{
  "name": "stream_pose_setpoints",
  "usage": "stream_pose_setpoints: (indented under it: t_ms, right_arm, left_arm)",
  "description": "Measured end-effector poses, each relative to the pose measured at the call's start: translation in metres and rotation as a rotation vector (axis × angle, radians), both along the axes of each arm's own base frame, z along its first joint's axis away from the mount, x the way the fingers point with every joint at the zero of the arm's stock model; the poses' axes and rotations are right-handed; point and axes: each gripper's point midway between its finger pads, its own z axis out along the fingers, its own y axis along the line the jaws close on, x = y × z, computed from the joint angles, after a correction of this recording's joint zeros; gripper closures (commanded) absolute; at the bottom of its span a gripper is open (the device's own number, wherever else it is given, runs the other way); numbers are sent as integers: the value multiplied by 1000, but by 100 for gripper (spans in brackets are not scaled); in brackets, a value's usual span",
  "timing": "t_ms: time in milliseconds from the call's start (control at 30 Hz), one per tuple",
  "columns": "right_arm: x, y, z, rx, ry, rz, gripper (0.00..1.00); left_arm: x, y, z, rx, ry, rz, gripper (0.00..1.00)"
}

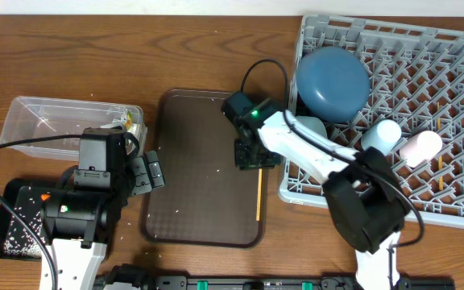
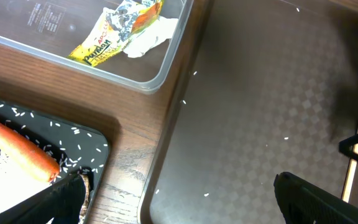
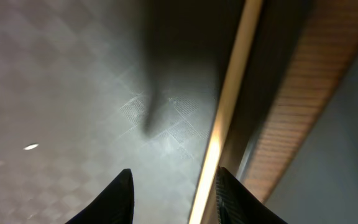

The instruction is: Sort waste into correct bins and load items into the dishwasher rack

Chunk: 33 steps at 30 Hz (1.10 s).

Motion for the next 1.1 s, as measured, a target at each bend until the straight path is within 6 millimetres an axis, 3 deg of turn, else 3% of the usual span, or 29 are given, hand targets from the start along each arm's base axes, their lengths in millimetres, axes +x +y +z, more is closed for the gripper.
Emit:
stream_pose_setpoints:
  t_ms: [400,467,567,867,933,1000,1100]
  right_arm:
    - [-5,-2,-17,-13,20,-61,66]
    - [-5,0,-17,-2,19,-61,74]
    - [-3,5,-17,28,13,-45,99]
    - [5,11,-14,86,-3,65,99]
    - [5,9,-9,87,-6,104,99]
    - [12,7,10,106,-36,138,99]
    - [33,3,64,175,-157,168,99]
  left_arm:
    - [0,0,0,0,0,0,2]
    - [0,0,0,0,0,0,2]
    - [0,0,0,0,0,0,2]
    - [0,0,0,0,0,0,2]
    - [0,0,0,0,0,0,2]
    - [0,0,0,0,0,0,2]
    - [0,0,0,0,0,0,2]
